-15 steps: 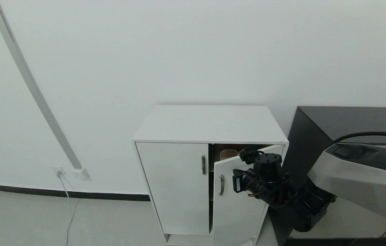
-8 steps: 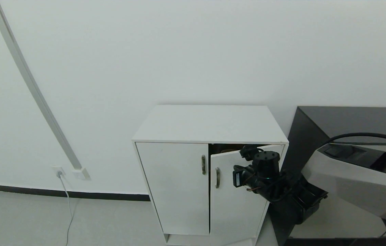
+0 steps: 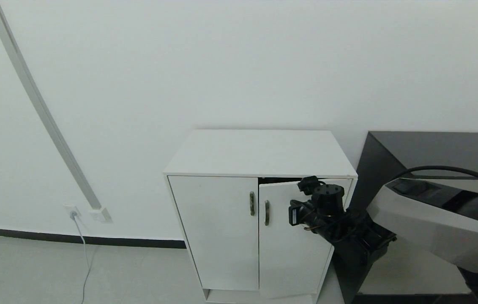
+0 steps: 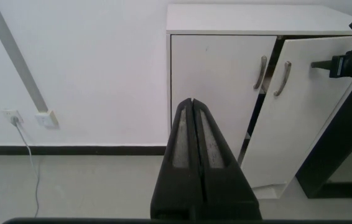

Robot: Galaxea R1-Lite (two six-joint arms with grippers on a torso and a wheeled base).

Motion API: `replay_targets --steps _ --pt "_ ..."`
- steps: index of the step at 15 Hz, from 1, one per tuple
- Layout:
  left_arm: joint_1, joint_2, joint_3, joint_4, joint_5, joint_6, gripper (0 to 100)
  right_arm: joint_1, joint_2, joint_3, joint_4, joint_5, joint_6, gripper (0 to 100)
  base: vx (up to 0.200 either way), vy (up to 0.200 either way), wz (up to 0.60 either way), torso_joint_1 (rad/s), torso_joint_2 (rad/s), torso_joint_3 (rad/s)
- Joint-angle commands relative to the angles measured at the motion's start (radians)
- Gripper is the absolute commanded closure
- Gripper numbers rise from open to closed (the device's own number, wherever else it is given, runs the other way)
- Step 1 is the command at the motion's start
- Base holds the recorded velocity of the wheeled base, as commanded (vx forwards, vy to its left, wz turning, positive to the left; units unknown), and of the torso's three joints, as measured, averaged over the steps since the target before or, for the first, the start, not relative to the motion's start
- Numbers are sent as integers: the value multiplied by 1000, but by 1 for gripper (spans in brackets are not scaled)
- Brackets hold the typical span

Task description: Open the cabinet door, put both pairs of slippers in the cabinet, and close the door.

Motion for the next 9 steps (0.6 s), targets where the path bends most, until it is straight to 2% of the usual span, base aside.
replay_targets --steps 1,9 --pt "0 1 0 0 0 -1 100 -3 16 -15 1 0 0 100 0 0 0 0 0 0" --pt "0 1 0 0 0 1 100 -10 37 -66 3 0 0 100 0 0 0 0 0 0"
